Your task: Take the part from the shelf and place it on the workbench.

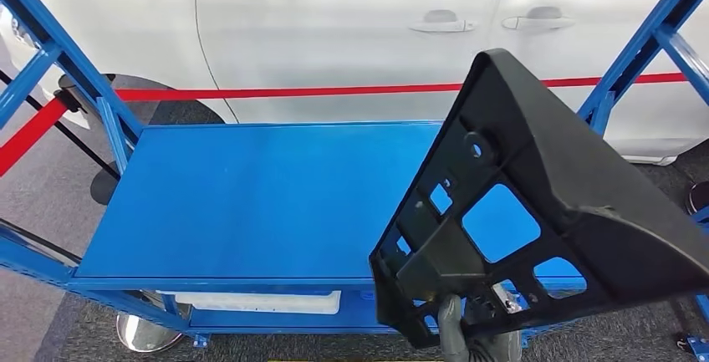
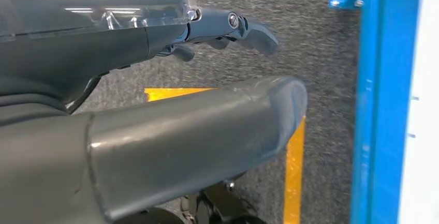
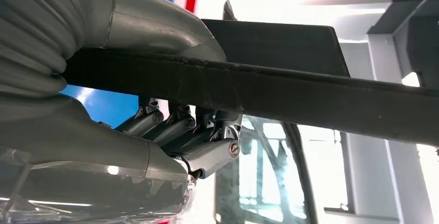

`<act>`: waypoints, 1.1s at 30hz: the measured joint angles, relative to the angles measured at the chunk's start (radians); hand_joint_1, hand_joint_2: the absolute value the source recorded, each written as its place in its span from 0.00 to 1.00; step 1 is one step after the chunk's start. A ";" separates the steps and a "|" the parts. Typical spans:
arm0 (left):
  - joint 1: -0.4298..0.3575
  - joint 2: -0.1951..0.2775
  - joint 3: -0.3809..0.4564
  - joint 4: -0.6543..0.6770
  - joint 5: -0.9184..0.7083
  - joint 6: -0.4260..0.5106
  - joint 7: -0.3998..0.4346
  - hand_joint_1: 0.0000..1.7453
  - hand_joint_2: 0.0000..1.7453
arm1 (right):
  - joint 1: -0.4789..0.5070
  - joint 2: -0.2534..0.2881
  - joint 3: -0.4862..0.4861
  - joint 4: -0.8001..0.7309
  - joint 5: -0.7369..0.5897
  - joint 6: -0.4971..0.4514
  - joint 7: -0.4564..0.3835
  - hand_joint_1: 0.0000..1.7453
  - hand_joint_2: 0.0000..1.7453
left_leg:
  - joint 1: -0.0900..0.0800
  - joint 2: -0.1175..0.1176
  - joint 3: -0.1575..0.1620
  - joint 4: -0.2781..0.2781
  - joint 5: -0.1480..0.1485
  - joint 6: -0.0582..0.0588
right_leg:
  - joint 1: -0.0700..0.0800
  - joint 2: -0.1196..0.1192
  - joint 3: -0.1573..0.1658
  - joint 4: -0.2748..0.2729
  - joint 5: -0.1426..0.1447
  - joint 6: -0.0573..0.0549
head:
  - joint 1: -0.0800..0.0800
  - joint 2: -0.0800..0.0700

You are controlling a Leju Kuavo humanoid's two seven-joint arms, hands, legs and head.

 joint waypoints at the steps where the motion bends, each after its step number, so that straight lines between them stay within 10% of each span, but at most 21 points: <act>1: 0.001 0.001 0.000 0.000 -0.001 0.000 0.003 0.00 0.00 | 0.006 0.002 -0.002 0.008 -0.003 0.006 -0.006 1.00 1.00 | -0.001 0.000 0.023 -0.017 0.008 0.003 | 0.002 -0.001 -0.010 0.002 0.006 0.000 | 0.000 0.000; 5: -0.002 0.006 0.000 0.000 -0.011 0.001 0.013 0.00 0.00 | 0.027 0.014 -0.010 0.030 -0.003 0.016 -0.024 1.00 1.00 | -0.010 0.000 0.190 -0.275 0.087 0.023 | 0.006 -0.001 -0.033 0.007 0.033 0.012 | 0.000 0.000; 9: 0.002 0.008 0.000 0.000 -0.018 0.002 0.016 0.00 0.00 | 0.056 0.022 -0.018 0.044 0.005 0.020 -0.039 1.00 1.00 | -0.017 0.002 0.190 -0.307 0.121 0.044 | 0.002 -0.001 -0.036 0.000 0.055 0.038 | 0.001 0.000; 15: 0.004 0.008 0.000 0.000 -0.025 0.002 0.014 0.00 0.00 | 0.088 0.025 -0.030 0.049 0.009 0.026 -0.047 1.00 1.00 | -0.010 0.015 0.111 -0.314 0.194 0.064 | -0.006 0.008 -0.092 0.260 -0.158 0.062 | 0.011 0.000; 17: 0.004 0.007 0.000 0.000 -0.032 0.002 0.015 0.00 0.00 | 0.099 0.025 -0.039 0.050 0.009 0.029 -0.047 1.00 1.00 | -0.010 0.015 0.080 -0.304 0.211 0.059 | -0.009 0.008 -0.042 0.247 -0.121 0.065 | 0.011 0.000; 21: 0.005 0.007 -0.002 0.000 -0.039 -0.005 0.022 0.00 0.00 | 0.120 0.029 -0.052 0.047 0.014 0.031 -0.052 1.00 1.00 | -0.011 0.013 0.041 -0.277 0.231 0.040 | -0.006 0.009 0.141 0.005 -0.100 0.051 | 0.011 0.000; 23: 0.006 0.008 -0.002 0.000 -0.044 -0.010 0.026 0.00 0.00 | 0.133 0.036 -0.060 0.043 0.020 0.034 -0.056 1.00 1.00 | -0.012 0.012 0.036 -0.274 0.245 0.027 | -0.001 0.010 0.153 -0.027 -0.105 0.037 | 0.013 0.000; 25: 0.008 0.010 -0.002 0.000 -0.047 -0.012 0.031 0.00 0.00 | 0.146 0.044 -0.071 0.039 0.027 0.038 -0.057 1.00 1.00 | -0.008 0.010 0.027 -0.263 0.234 0.014 | -0.003 0.006 0.137 -0.030 -0.086 0.018 | 0.015 0.000; 30: 0.012 0.013 -0.002 0.000 -0.047 -0.015 0.038 0.00 0.00 | 0.186 0.067 -0.106 0.036 0.052 0.042 -0.060 1.00 1.00 | -0.001 0.009 -0.035 -0.012 0.037 -0.008 | -0.001 -0.002 0.063 -0.030 -0.026 -0.002 | 0.005 0.000; 33: 0.013 0.017 -0.002 0.000 -0.048 -0.015 0.042 0.00 0.00 | 0.205 0.080 -0.131 0.033 0.058 0.047 -0.062 1.00 1.00 | -0.001 0.009 0.038 -0.028 0.094 -0.004 | 0.002 -0.003 0.013 -0.020 0.006 0.002 | 0.005 0.000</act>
